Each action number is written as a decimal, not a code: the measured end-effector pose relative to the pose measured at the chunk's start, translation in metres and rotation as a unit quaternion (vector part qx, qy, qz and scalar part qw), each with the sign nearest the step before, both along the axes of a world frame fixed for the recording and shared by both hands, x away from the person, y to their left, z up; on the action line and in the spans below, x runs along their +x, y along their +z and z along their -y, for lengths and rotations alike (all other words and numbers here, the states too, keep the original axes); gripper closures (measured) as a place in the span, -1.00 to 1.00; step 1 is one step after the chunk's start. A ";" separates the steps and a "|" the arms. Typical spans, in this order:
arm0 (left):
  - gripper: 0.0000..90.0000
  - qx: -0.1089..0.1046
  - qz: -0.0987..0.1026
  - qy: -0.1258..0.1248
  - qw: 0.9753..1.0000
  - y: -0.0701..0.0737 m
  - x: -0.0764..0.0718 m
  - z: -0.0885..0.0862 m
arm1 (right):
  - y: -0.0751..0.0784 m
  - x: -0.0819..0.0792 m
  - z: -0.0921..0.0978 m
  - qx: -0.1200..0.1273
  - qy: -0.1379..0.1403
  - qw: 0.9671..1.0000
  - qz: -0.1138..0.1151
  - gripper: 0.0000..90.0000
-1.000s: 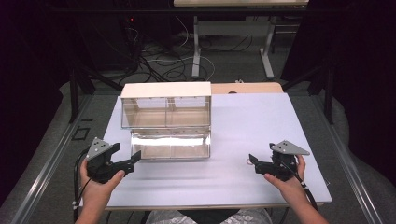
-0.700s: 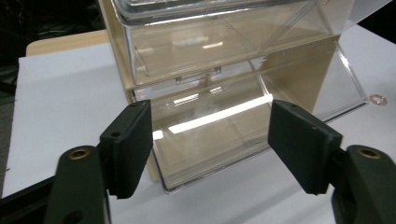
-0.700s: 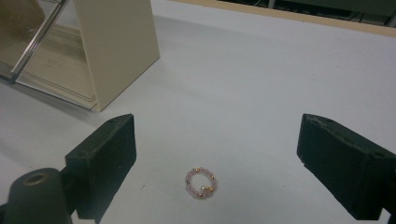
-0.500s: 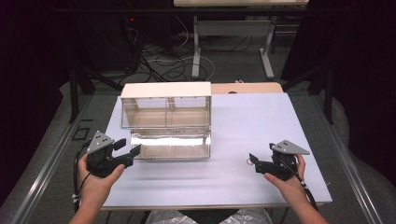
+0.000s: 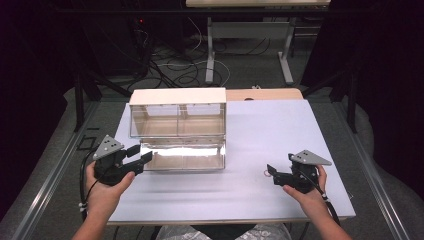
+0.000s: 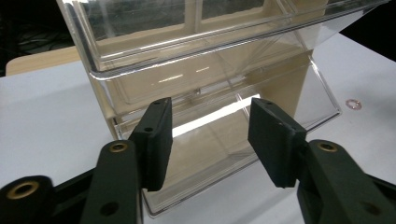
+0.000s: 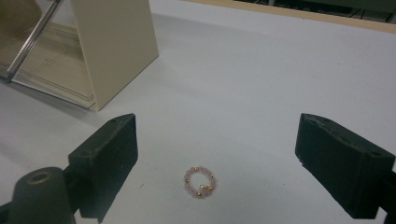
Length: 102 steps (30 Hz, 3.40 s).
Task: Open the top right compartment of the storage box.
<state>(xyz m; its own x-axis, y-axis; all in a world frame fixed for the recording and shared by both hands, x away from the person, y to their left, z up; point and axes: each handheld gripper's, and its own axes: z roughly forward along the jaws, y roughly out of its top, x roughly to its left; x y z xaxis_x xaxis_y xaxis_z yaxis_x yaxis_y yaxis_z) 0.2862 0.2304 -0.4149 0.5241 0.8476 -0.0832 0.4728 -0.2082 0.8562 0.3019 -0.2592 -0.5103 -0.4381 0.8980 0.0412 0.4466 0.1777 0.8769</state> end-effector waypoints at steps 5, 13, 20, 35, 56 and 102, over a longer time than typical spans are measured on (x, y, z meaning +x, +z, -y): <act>0.29 0.010 0.000 -0.008 1.000 0.001 0.001 0.004 | 0.000 0.000 0.000 0.001 -0.001 1.000 -0.001 -0.72; 0.60 0.022 -0.002 -0.019 1.000 0.004 0.004 0.009 | -0.001 0.000 -0.001 0.006 0.000 1.000 -0.005 -0.72; 0.80 0.032 -0.003 -0.027 0.999 0.006 0.008 0.015 | -0.001 0.001 0.000 0.004 -0.001 1.000 -0.008 -0.72; 1.00 0.043 -0.005 -0.033 0.998 0.011 0.016 0.025 | -0.003 0.002 0.001 0.005 -0.002 1.000 -0.009 -0.71; 1.00 0.017 -0.005 -0.031 0.999 0.013 0.026 0.026 | -0.003 0.003 0.002 0.007 -0.006 1.000 -0.011 -0.70; 1.00 -0.007 0.016 -0.033 0.999 0.038 0.030 0.029 | -0.003 0.003 0.003 0.014 -0.003 1.000 -0.003 -0.65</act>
<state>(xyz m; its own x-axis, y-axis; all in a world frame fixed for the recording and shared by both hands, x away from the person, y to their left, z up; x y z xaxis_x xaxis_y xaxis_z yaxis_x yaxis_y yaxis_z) 0.3167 0.2011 -0.3765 0.5810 0.8102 -0.0778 0.4307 -0.2249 0.8740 0.3052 -0.2620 -0.5128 -0.4324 0.8990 0.0694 0.4527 0.1499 0.8790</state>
